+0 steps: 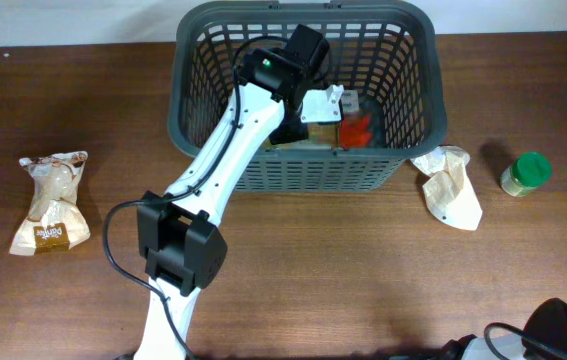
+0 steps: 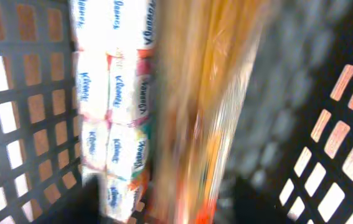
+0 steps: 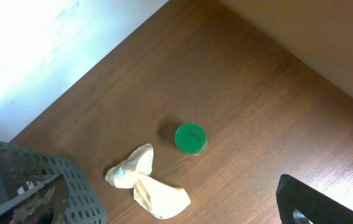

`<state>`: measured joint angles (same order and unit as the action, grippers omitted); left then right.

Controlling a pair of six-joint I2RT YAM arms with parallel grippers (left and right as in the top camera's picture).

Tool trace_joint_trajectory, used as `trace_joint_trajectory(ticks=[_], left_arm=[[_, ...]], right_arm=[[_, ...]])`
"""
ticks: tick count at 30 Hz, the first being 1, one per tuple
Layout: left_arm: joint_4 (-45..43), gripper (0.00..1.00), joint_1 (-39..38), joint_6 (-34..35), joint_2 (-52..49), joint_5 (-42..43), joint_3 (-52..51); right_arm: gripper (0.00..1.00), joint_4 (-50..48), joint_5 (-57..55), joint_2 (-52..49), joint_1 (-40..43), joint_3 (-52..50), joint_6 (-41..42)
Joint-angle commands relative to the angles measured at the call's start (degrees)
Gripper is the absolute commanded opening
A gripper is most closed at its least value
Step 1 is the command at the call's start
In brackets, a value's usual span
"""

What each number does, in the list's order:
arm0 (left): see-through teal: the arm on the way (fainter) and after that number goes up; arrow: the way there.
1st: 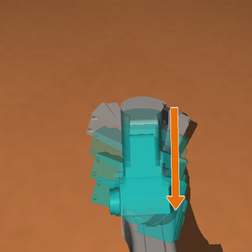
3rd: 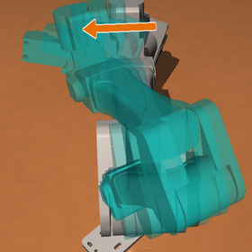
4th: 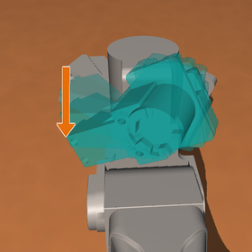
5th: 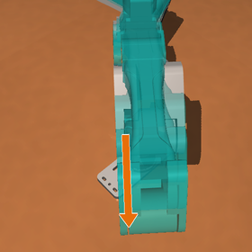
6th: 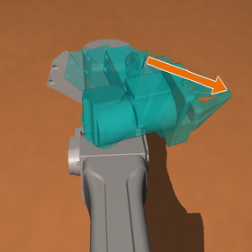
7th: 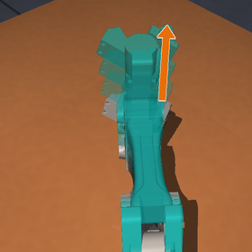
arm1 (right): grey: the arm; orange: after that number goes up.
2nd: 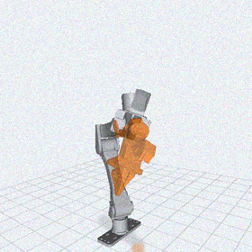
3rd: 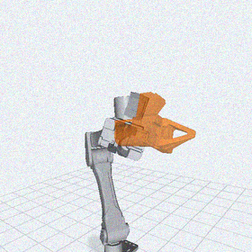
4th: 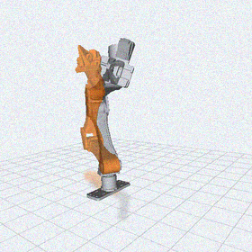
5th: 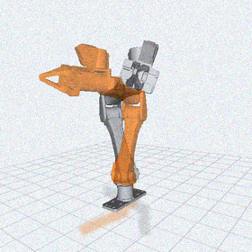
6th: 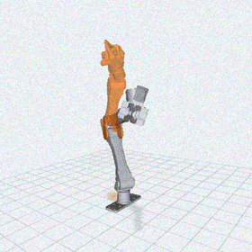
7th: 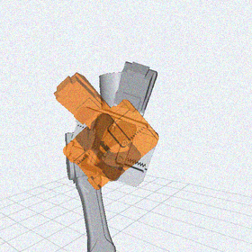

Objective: Pack container
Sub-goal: 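Place the spaghetti package into the basket and withdraw left gripper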

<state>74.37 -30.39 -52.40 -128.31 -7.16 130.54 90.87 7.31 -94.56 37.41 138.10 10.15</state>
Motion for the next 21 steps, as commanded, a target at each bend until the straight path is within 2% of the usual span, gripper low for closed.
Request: trace_joint_trajectory(ticks=[1, 3, 8, 11, 12, 16, 20, 21], left_arm=[[-1.55, 0.99, -0.2, 9.25, 2.43, -6.54, 3.91], [-1.7, 0.99, 0.42, 19.17, 2.45, -12.44, 10.36], [3.39, 0.99, 5.46, 32.33, 2.56, -9.79, 35.15], [7.78, 0.99, 10.05, 40.13, 2.56, -9.79, 44.48], [12.39, 0.99, 14.16, 44.09, 2.56, -9.79, 47.39], [22.32, 0.99, 24.13, 47.93, 2.34, -9.75, 46.14], [22.29, 0.99, 32.26, 48.72, 1.95, -8.68, 40.09], [22.29, 0.99, 34.97, 50.97, 1.92, -8.24, 36.94]], right_arm=[[0.98, -0.17, -0.5, 0.35, 0.22, -0.04, -0.2], [0.99, -0.17, -0.5, 0.35, 0.22, -0.04, -0.2], [0.99, -0.17, -0.5, 0.35, 0.22, -0.04, -0.2], [0.99, -0.17, -0.5, 0.35, 0.22, -0.04, -0.2], [0.99, -0.17, -0.5, 0.35, 0.22, -0.04, -0.2], [0.99, -0.17, -0.5, 0.35, 0.22, -0.04, -0.2], [0.99, -0.17, -0.5, 0.35, 0.22, -0.04, -0.2], [0.99, -0.17, -0.5, 0.35, 0.22, -0.04, -0.2]])
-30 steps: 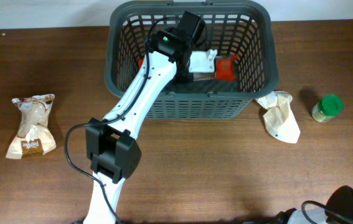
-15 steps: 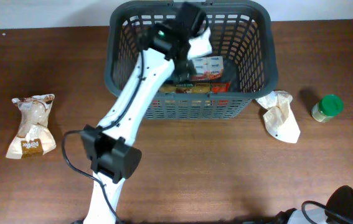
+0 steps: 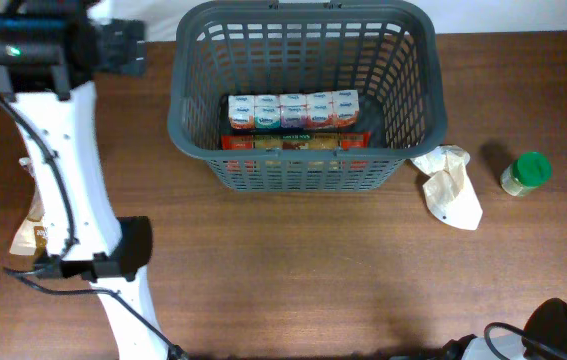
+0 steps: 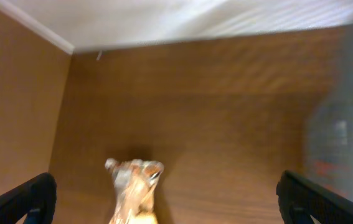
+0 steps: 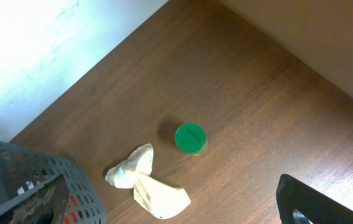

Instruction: Pack container

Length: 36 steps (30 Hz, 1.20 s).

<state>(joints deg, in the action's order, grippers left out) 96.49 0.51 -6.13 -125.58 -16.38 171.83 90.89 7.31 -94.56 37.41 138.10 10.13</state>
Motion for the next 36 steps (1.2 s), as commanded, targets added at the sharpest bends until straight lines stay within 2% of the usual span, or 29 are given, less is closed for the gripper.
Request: trace_joint_trajectory(ticks=[1, 4, 7, 10, 12, 20, 24, 29, 35, 36], left_arm=[[0.2, 0.99, 7.02, 6.88, -0.81, 2.69, -9.14], [0.2, 0.99, 11.67, 7.45, -0.81, 7.02, -19.63], [0.2, 0.99, 14.69, 6.84, -0.81, 7.56, -29.07], [-2.23, 0.99, 18.69, 0.92, -0.81, 7.43, -40.35], [-5.42, 0.99, 21.2, -0.17, -0.81, 7.65, -45.66], [-11.78, 0.99, 27.82, 2.19, -0.81, 7.43, -59.08], [-16.22, 0.99, 29.92, -3.58, -0.85, 9.09, -64.48], [-21.18, 0.99, 31.78, -4.31, -0.85, 6.97, -69.31], [-29.16, 0.99, 32.41, -10.86, -0.85, 8.0, -73.94], [-31.56, 0.96, 32.41, -11.56, -0.85, 7.3, -75.12]], right_arm=[[0.99, -0.2, -0.5, 0.35, 0.22, -0.04, -0.17], [0.99, -0.2, -0.5, 0.35, 0.22, -0.04, -0.17], [0.99, -0.2, -0.5, 0.35, 0.22, -0.04, -0.17], [0.99, -0.2, -0.5, 0.35, 0.22, -0.04, -0.17], [0.99, -0.2, -0.5, 0.35, 0.22, -0.04, -0.17], [0.99, -0.2, -0.5, 0.35, 0.22, -0.04, -0.17], [0.99, -0.2, -0.5, 0.35, 0.22, -0.04, -0.17], [0.99, -0.2, -0.5, 0.35, 0.22, -0.04, -0.17], [0.99, -0.2, -0.5, 0.35, 0.22, -0.04, -0.17], [0.98, -0.2, -0.5, 0.35, 0.22, -0.04, -0.17]])
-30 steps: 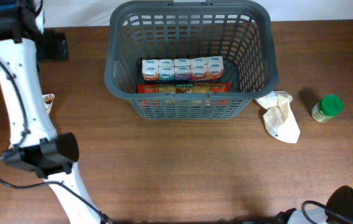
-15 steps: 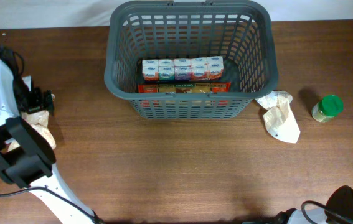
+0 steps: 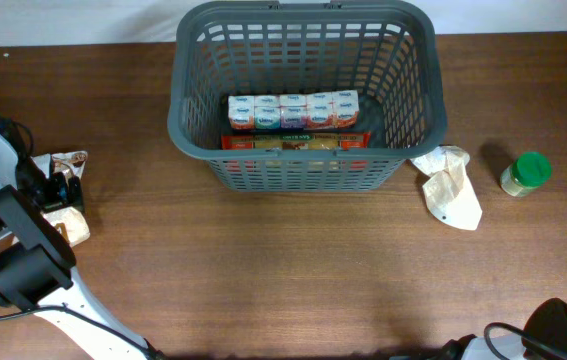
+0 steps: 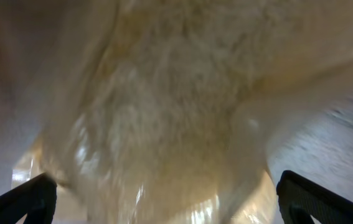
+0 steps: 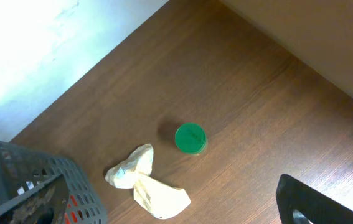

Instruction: Pack container

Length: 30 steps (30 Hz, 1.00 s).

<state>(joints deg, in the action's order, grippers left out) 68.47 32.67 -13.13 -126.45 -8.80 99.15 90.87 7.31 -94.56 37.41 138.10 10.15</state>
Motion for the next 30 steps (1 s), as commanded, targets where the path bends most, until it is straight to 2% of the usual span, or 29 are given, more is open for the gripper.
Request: trace_joint_trajectory(ticks=[1, 6, 11, 12, 14, 16, 17, 18, 19, 20, 21, 22, 26, 30], left_arm=[[-5.05, 0.96, 0.26, -4.57, 0.02, -0.7, -3.1], [-10.47, 0.96, 0.24, -4.94, -0.04, -0.55, -7.32], [-12.13, 0.89, 0.31, -7.15, -0.24, 0.04, -11.21], [-12.41, 0.84, 0.31, -7.63, -0.26, 0.0, -12.41], [-13.44, 0.8, 0.31, -7.82, -0.26, -0.02, -13.81], [-14.05, 0.66, 0.42, -8.57, -0.26, 0.02, -15.08], [-14.03, 0.49, 0.44, -9.92, -0.28, 0.02, -15.45], [-14.01, 0.4, 0.46, -10.78, -0.28, 0.02, -15.61], [-14.01, 0.37, 0.5, -10.93, -0.28, 0.0, -15.65], [-14.03, 0.27, 0.5, -10.97, -0.28, 0.02, -15.65], [-14.03, 0.17, 0.5, -10.97, -0.28, 0.02, -15.65], [-14.01, 0.02, 0.5, -10.97, -0.28, 0.02, -15.65], [-14.01, 0.01, 0.5, -10.73, -0.28, 0.04, -15.63], [-12.46, 0.02, 0.48, -9.86, -0.28, 3.63, -13.42]], right_arm=[[0.99, -0.17, -0.5, 0.35, 0.22, -0.04, -0.2], [0.99, -0.17, -0.5, 0.35, 0.22, -0.04, -0.2], [0.99, -0.17, -0.5, 0.35, 0.22, -0.04, -0.2], [0.99, -0.17, -0.5, 0.35, 0.22, -0.04, -0.2], [0.99, -0.17, -0.5, 0.35, 0.22, -0.04, -0.2], [0.99, -0.17, -0.5, 0.35, 0.22, -0.04, -0.2], [0.99, -0.17, -0.5, 0.35, 0.22, -0.04, -0.2], [0.99, -0.17, -0.5, 0.35, 0.22, -0.04, -0.2], [0.99, -0.17, -0.5, 0.35, 0.22, -0.04, -0.2], [0.99, -0.17, -0.5, 0.35, 0.22, -0.04, -0.2], [0.99, -0.17, -0.5, 0.35, 0.22, -0.04, -0.2], [0.99, -0.17, -0.5, 0.35, 0.22, -0.04, -0.2], [0.98, -0.17, -0.5, 0.35, 0.22, -0.04, -0.2], [0.98, -0.17, -0.5, 0.35, 0.22, -0.04, -0.2]])
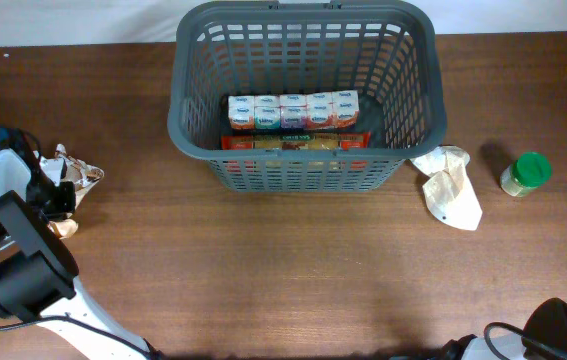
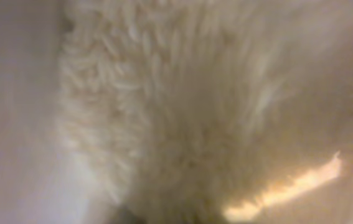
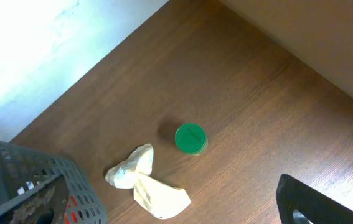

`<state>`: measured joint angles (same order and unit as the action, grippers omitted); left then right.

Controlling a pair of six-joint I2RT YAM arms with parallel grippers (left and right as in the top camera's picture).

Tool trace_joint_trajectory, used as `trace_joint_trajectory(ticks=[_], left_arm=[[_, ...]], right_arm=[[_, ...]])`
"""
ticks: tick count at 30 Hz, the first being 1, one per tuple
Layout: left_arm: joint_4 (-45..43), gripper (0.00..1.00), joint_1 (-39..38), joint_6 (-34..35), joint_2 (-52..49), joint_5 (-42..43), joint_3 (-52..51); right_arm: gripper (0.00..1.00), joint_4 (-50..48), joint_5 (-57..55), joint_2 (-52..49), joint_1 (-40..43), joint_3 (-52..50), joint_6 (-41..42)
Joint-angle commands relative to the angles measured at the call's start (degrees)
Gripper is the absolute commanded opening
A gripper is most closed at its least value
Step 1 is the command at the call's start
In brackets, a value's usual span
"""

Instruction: Pack container

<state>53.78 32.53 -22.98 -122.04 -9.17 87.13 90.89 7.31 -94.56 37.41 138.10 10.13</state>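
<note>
The grey plastic basket (image 1: 308, 40) stands at the back middle and holds a row of tissue packs (image 1: 291, 110) with a red-edged packet (image 1: 293, 141) in front of them. A clear bag of rice (image 1: 75, 174) sits crumpled at the far left, and it fills the left wrist view (image 2: 182, 112). My left gripper (image 1: 58, 195) is shut on it; its fingers are hidden. A green-lidded jar (image 3: 190, 137) and a crumpled pale bag (image 3: 148, 186) lie right of the basket. My right gripper (image 3: 173, 214) hangs open, high above them.
The jar (image 1: 526, 172) and the pale bag (image 1: 450, 188) lie between the basket and the table's right edge. The right arm's base (image 1: 558, 330) sits at the front right corner. The left arm's white links (image 1: 8, 250) run along the left edge.
The rice bag lay flat under my open left gripper; now it is scrunched and tilted, its top shifted right, with the gripper shut on it. The right arm has not moved.
My left gripper was deep in the basket beside the tissue packs and the packet. Then it was over the back left corner, open, with the rice bag below. Then it was down on the bag, and now it grips it.
</note>
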Motion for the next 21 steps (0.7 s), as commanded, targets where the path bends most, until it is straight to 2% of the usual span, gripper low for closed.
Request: trace_joint_trajectory(ticks=[1, 6, 11, 17, 21], left_arm=[[3.28, 0.01, 0.59, 0.42, -4.68, 3.96, -0.39], [12.2, 0.02, 0.35, 3.34, -4.24, 4.04, 9.31], [24.41, 0.01, -2.71, 4.26, -3.58, 4.04, 27.56], [29.88, 0.02, -8.31, 4.24, -1.81, 3.82, 44.81], [30.23, 0.01, -13.16, 3.04, 0.24, 3.82, 54.1]], right_arm=[[0.99, -0.2, -0.5, 0.35, 0.22, -0.04, -0.17], [0.99, -0.2, -0.5, 0.35, 0.22, -0.04, -0.17], [0.99, -0.2, -0.5, 0.35, 0.22, -0.04, -0.17], [0.99, -0.2, -0.5, 0.35, 0.22, -0.04, -0.17], [0.99, -0.2, -0.5, 0.35, 0.22, -0.04, -0.17]])
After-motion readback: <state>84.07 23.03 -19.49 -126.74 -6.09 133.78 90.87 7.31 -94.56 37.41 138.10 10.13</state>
